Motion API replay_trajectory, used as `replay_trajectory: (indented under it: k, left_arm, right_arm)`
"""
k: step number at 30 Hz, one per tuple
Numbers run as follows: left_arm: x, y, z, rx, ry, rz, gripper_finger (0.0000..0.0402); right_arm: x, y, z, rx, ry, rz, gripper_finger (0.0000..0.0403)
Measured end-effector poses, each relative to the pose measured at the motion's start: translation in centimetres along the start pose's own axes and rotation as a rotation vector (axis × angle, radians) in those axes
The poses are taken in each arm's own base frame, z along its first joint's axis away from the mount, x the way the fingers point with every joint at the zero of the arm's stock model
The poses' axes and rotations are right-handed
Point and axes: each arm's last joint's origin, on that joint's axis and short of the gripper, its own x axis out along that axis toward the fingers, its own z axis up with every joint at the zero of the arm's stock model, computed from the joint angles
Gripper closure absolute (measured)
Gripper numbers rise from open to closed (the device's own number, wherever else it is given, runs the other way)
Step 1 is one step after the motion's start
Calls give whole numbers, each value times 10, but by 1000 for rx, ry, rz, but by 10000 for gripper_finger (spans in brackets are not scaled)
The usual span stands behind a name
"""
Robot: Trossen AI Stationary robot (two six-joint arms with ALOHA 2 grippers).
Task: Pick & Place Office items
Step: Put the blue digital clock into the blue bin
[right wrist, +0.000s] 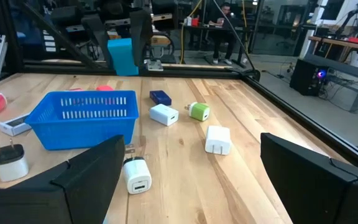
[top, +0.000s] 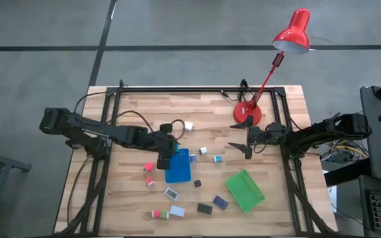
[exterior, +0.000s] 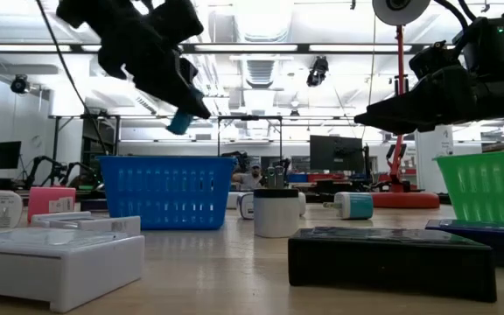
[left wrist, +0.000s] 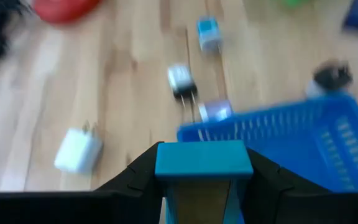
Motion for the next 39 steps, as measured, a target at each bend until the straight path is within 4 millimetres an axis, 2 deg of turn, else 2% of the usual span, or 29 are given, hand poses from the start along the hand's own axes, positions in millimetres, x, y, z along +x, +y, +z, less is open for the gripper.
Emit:
replay_trajectory:
  k: [5, 10, 14, 21, 39]
  left_arm:
    - [10, -2, 15, 34, 173, -30, 251]
    - [34, -7, 23, 75, 304, -84, 251]
    - [46, -10, 30, 97, 387, -95, 251]
    - [57, -25, 44, 129, 396, -168, 251]
    - [69, -34, 38, 134, 401, -223, 251]
  right_arm:
    - [0, 0, -1, 3, 10, 1, 36]
    - [0, 0, -2, 7, 16, 1, 36]
    - [0, 0, -2, 7, 18, 3, 36]
    - [0, 0, -2, 7, 20, 3, 36]
    - [0, 0, -2, 11, 18, 2, 36]
